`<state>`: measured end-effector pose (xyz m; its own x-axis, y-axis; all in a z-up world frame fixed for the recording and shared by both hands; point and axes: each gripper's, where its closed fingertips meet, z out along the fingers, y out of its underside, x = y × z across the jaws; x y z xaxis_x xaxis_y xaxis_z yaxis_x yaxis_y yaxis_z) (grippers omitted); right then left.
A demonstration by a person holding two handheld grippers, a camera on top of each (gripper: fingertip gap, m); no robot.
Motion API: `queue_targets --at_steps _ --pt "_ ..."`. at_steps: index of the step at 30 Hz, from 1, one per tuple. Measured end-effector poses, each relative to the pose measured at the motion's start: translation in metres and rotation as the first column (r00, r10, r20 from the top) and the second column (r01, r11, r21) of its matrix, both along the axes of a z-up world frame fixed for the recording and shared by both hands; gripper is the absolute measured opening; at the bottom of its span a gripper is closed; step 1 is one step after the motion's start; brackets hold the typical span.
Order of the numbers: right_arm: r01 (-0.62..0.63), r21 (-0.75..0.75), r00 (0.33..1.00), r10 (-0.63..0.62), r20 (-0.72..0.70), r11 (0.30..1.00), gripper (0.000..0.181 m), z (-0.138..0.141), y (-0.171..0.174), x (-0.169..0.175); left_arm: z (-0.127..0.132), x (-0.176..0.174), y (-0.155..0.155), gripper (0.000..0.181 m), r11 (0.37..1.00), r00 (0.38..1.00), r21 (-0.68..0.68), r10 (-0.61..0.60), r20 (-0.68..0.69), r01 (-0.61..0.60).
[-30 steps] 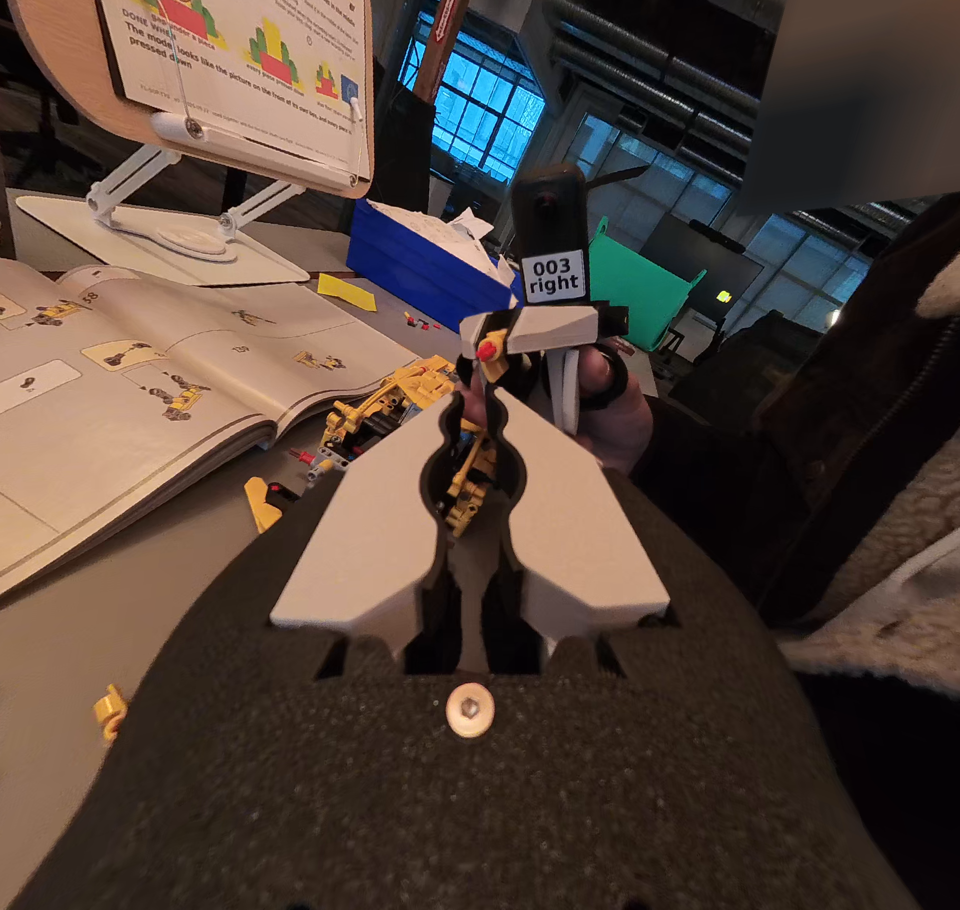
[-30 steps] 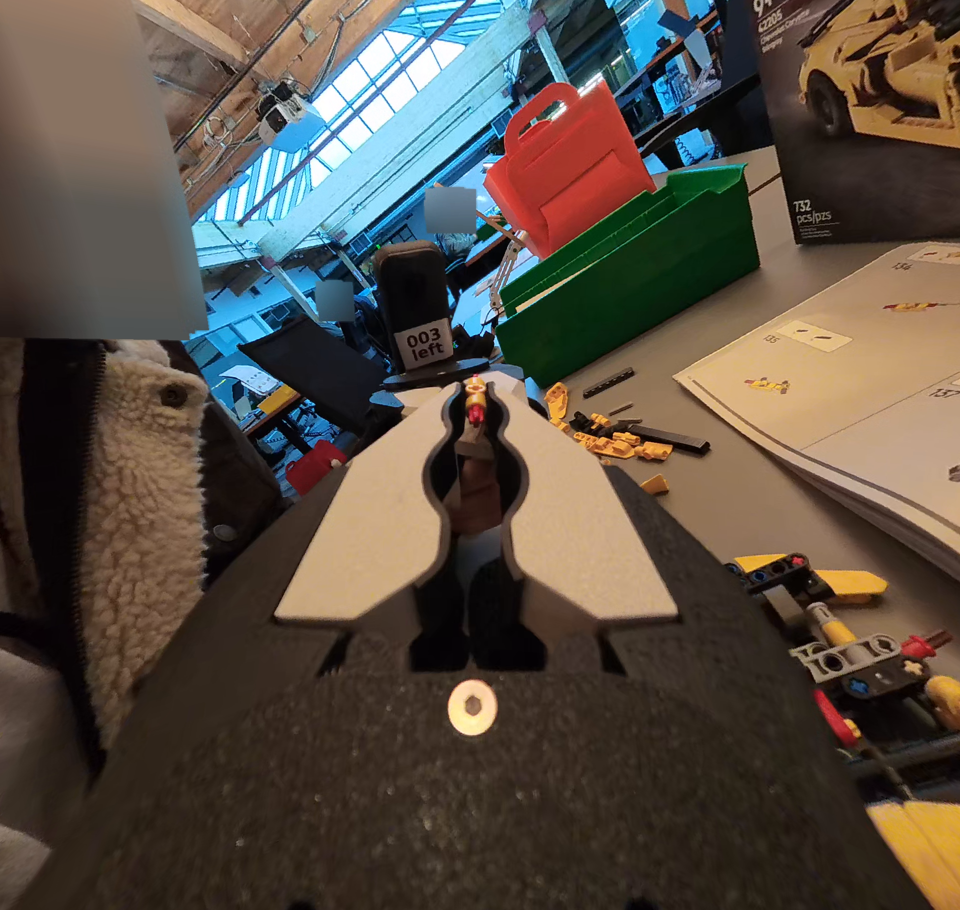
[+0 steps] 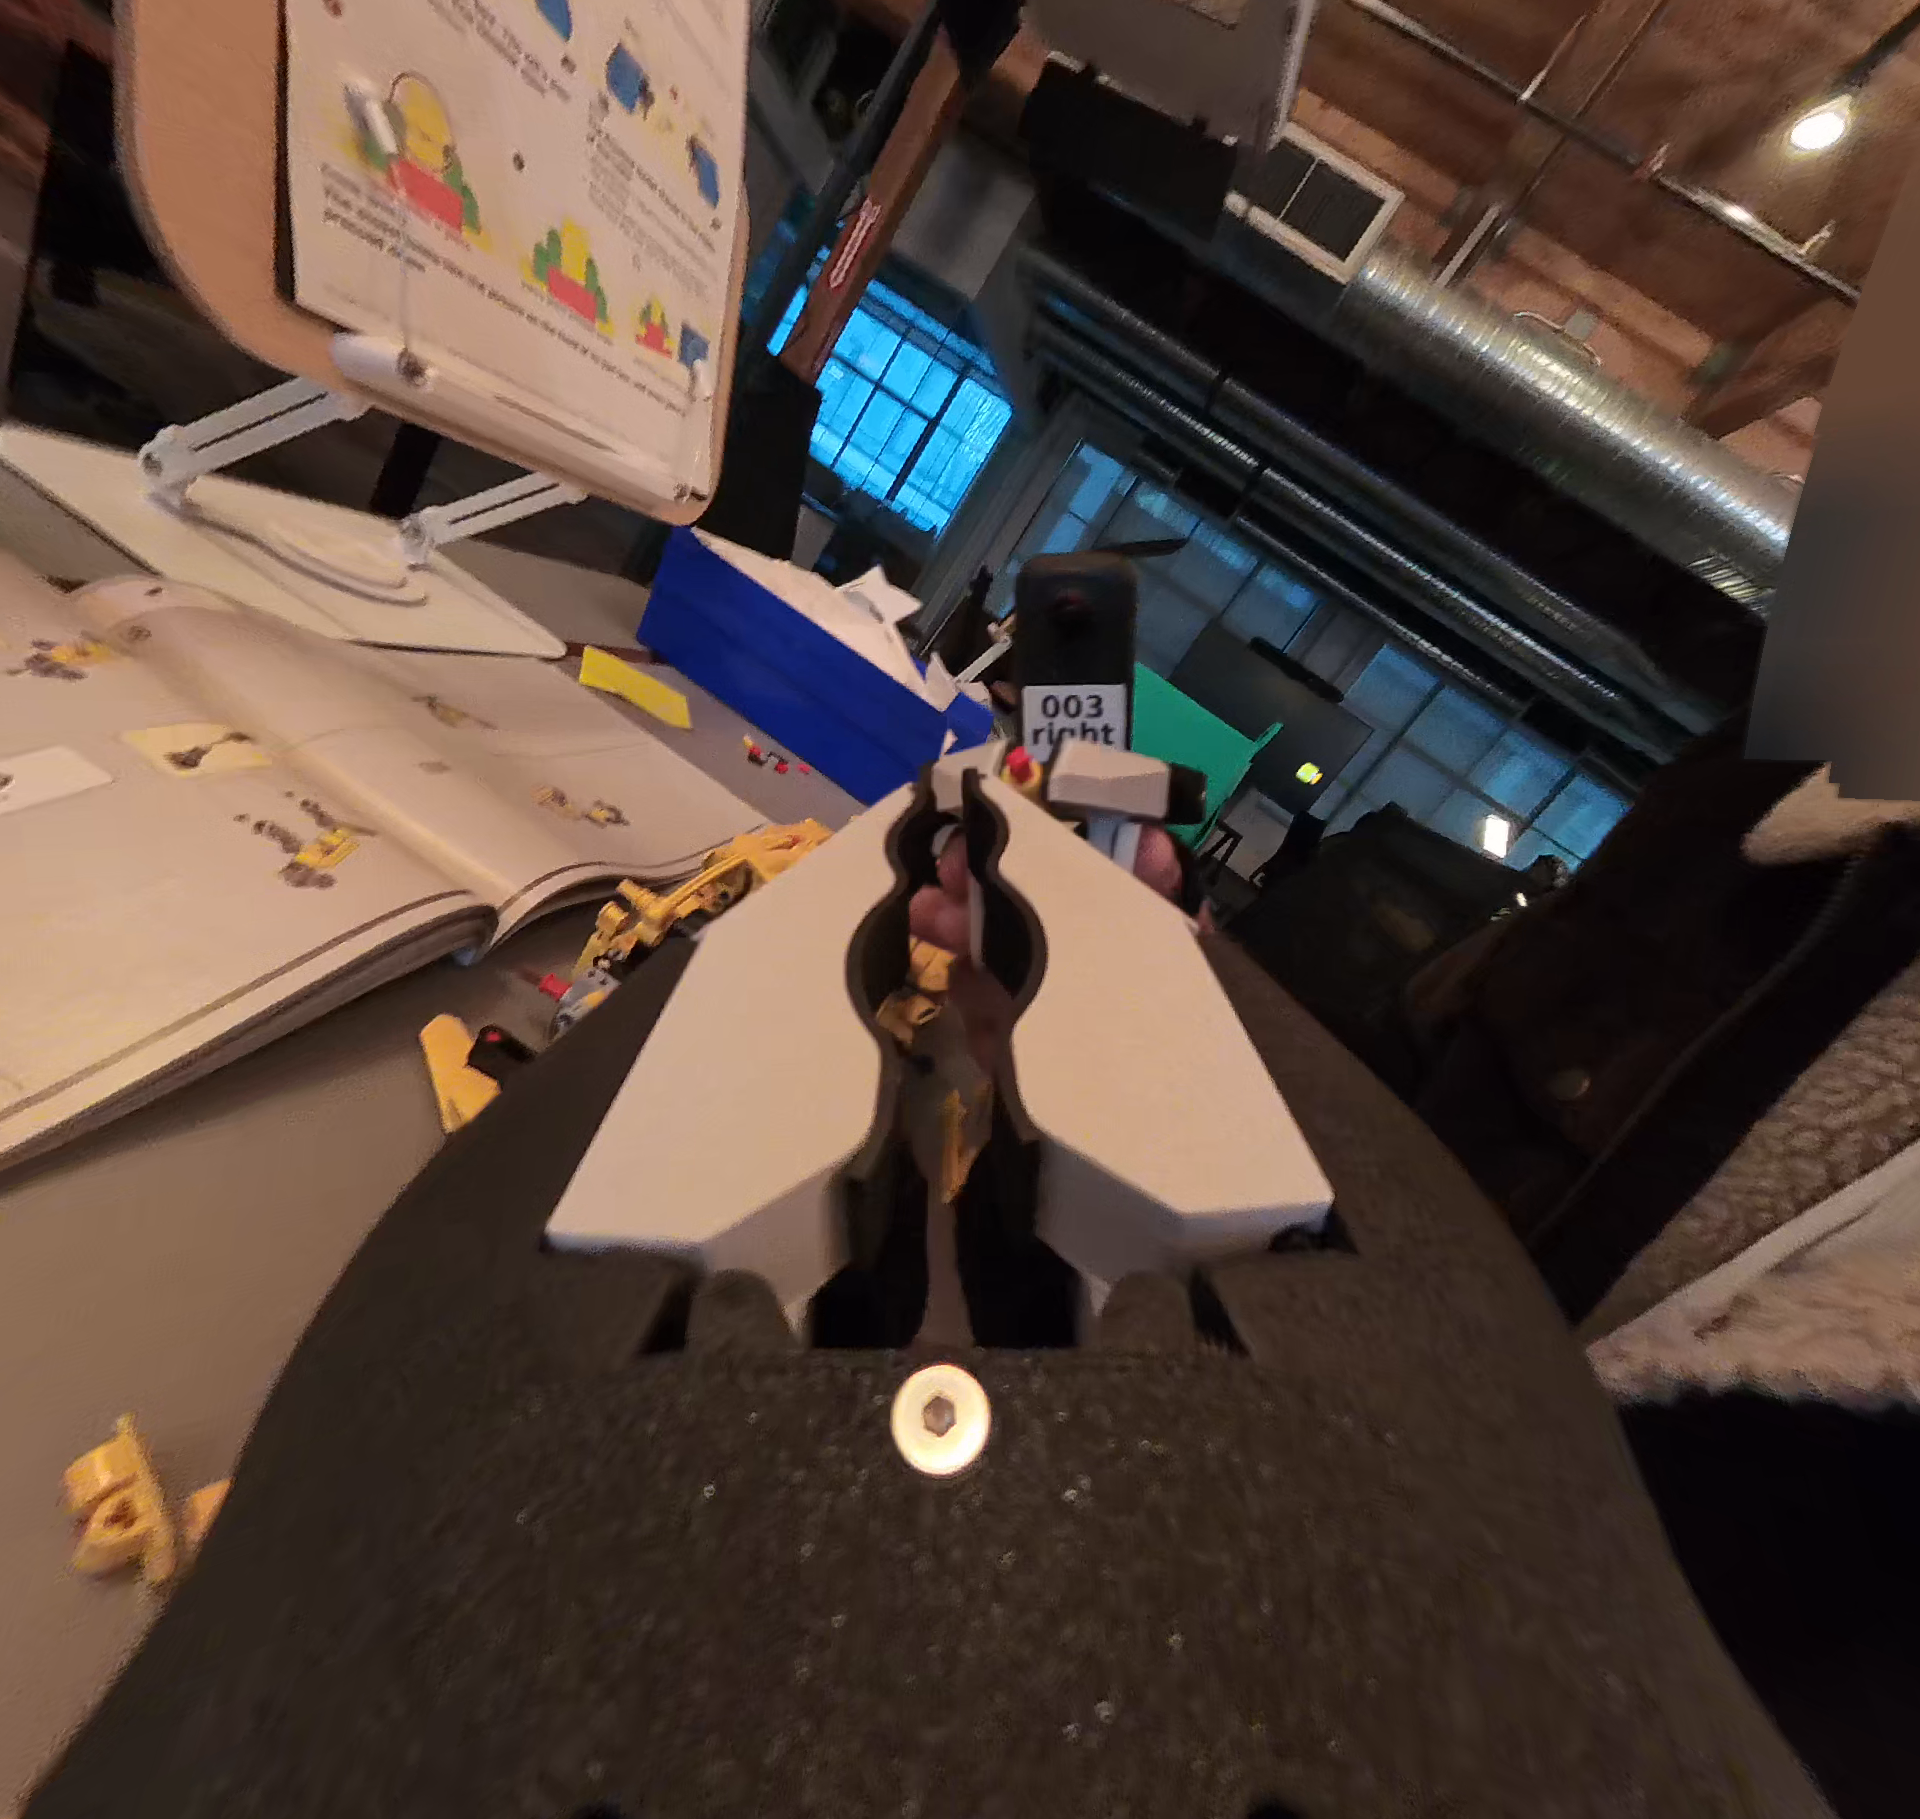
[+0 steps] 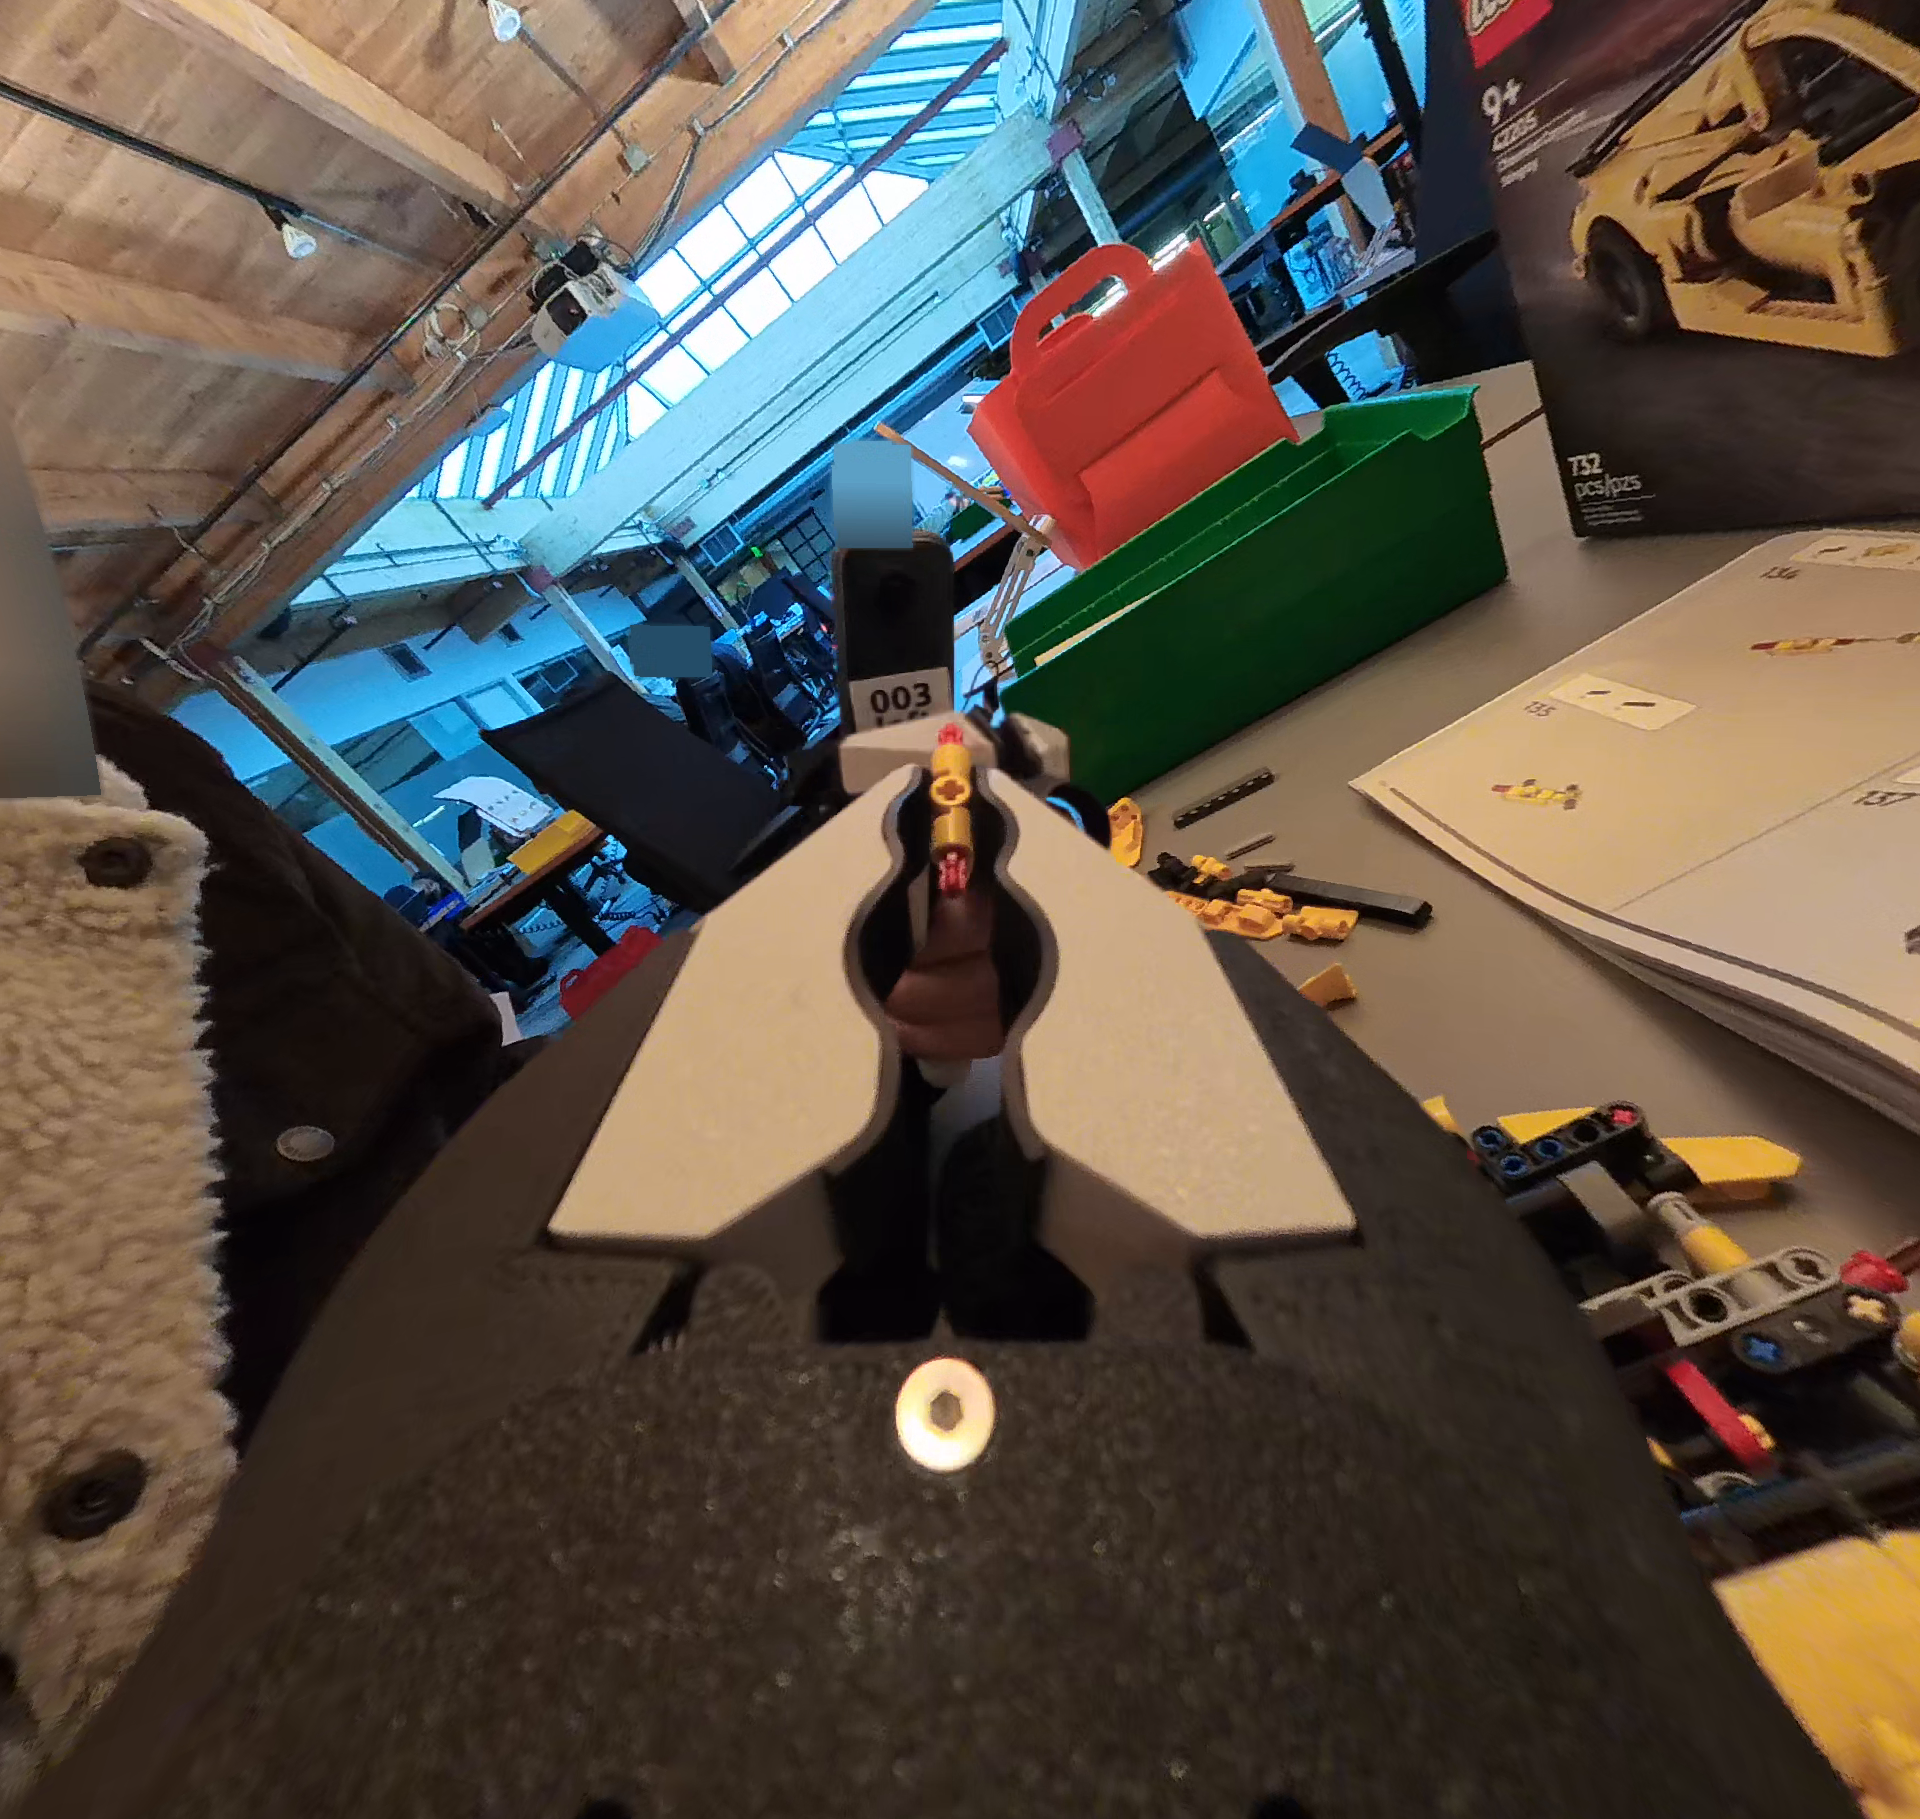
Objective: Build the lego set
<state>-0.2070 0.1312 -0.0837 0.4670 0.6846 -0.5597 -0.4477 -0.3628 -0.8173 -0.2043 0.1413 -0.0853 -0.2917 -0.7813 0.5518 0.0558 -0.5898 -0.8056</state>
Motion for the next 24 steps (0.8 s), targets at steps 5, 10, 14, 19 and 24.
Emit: queue_targets --at_steps 5,10,14,19,24 --pt "0.004 -0.01 0.998 -0.004 -0.061 1.0 0.006 0.004 0.0 0.005 -0.007 0.007 -0.016 0.01 0.997 0.998 0.058 -0.052 -0.041 0.055" --pt "-0.005 -0.002 0.999 0.005 -0.041 1.0 0.006 0.002 0.0 0.001 -0.012 0.011 -0.024 0.012 0.99 0.995 0.126 -0.055 -0.081 0.065" --pt "-0.001 -0.003 0.998 0.001 -0.057 1.0 0.006 0.003 0.0 0.003 -0.01 0.009 -0.02 0.012 0.994 0.996 0.097 -0.052 -0.07 0.058" --pt "-0.007 -0.017 0.998 0.006 -0.061 1.0 0.006 0.001 0.0 0.003 -0.004 0.004 0.001 0.011 1.0 0.999 0.018 0.021 -0.028 -0.021" --pt "0.01 -0.021 0.994 -0.012 -0.108 1.0 0.006 0.004 0.002 0.009 -0.008 0.006 0.003 0.011 0.999 0.998 0.022 0.031 -0.053 -0.03"
